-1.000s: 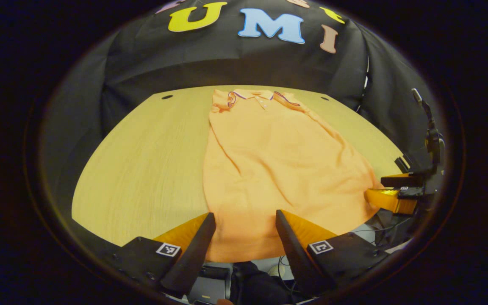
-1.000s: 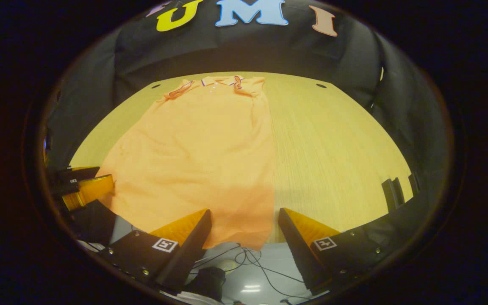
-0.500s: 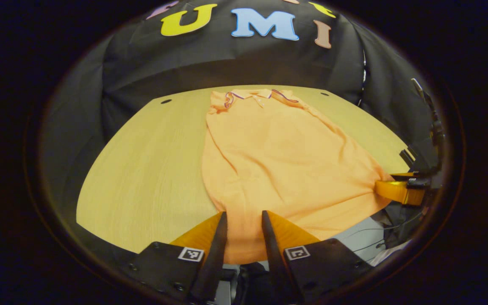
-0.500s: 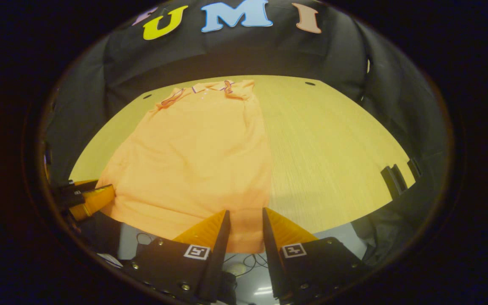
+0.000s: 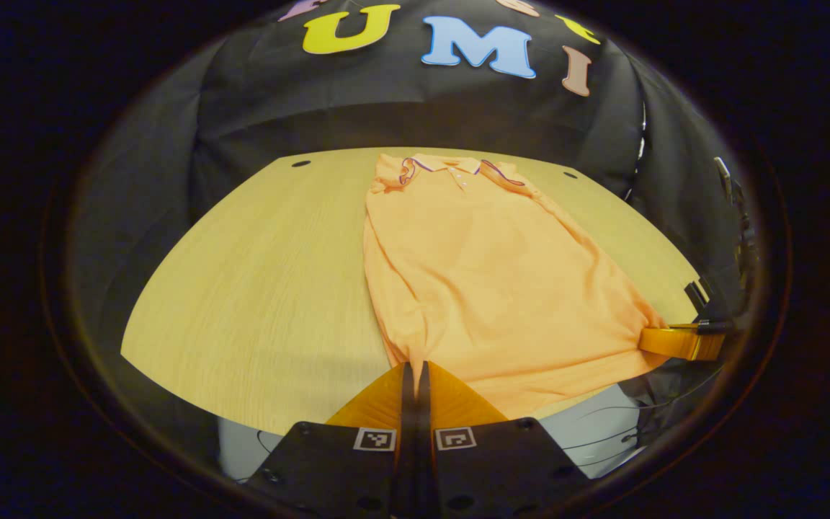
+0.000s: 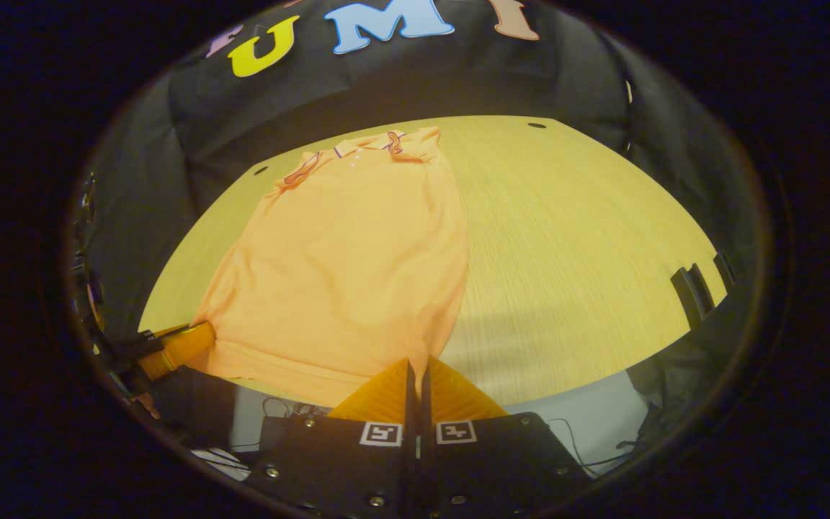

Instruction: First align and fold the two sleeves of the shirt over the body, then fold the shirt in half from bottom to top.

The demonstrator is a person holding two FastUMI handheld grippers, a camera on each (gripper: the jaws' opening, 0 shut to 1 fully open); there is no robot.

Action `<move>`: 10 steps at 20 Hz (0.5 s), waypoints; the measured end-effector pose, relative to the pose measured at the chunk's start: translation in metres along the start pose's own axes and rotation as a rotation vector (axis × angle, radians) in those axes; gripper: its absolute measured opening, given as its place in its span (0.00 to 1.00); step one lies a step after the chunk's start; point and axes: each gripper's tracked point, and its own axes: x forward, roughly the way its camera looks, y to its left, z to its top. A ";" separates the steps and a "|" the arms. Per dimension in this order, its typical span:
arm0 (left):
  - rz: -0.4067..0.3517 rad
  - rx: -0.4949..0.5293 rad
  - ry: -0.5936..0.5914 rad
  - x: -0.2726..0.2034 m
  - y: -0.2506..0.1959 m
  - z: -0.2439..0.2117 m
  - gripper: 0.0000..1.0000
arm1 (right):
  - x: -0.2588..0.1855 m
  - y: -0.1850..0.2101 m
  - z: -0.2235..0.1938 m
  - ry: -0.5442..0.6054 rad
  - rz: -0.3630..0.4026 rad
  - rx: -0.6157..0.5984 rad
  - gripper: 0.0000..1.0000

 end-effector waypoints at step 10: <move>-0.029 -0.036 -0.095 -0.015 -0.017 0.093 0.06 | -0.045 0.012 0.093 -0.149 0.046 -0.027 0.03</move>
